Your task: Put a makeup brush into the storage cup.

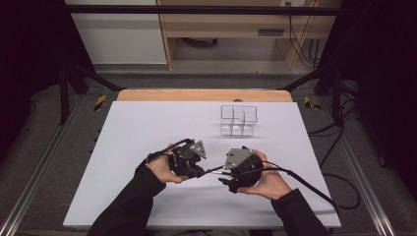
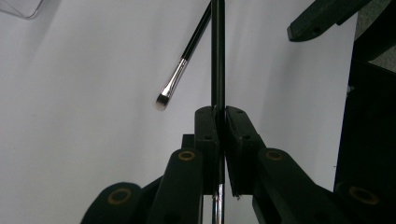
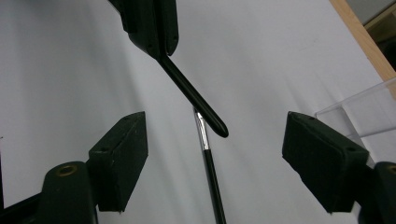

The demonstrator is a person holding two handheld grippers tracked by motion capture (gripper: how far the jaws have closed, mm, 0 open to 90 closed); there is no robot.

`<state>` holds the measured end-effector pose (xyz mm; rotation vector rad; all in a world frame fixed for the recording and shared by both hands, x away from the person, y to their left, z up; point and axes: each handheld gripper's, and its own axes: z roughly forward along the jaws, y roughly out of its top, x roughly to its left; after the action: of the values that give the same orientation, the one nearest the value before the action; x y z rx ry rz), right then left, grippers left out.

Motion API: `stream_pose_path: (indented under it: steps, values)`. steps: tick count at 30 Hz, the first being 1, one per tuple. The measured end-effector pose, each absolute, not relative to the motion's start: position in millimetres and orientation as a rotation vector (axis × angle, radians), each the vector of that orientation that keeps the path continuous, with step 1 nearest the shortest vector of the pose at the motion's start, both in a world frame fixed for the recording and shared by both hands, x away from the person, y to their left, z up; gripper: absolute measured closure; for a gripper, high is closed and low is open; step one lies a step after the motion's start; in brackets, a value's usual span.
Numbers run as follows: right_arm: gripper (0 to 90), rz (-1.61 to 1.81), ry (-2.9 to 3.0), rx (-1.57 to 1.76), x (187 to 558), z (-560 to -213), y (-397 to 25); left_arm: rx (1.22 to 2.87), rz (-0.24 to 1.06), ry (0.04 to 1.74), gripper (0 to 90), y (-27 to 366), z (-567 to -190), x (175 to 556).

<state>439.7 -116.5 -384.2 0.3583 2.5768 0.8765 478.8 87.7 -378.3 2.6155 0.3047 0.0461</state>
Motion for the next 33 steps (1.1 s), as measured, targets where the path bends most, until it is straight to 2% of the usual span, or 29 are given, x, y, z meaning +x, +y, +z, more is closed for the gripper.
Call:
stream_pose_path:
  steps: [23,28,33]
  values:
    - [37.3,0.771,2.591,0.136,438,-388,-100,2.627,0.011,0.298,83.8,74,-371,475]
    - [48.1,0.740,2.590,0.082,436,-390,-98,2.639,0.008,0.292,83.8,73,-369,475]
    - [52.3,0.715,2.583,0.040,435,-391,-97,2.599,-0.011,0.348,83.8,70,-370,472]
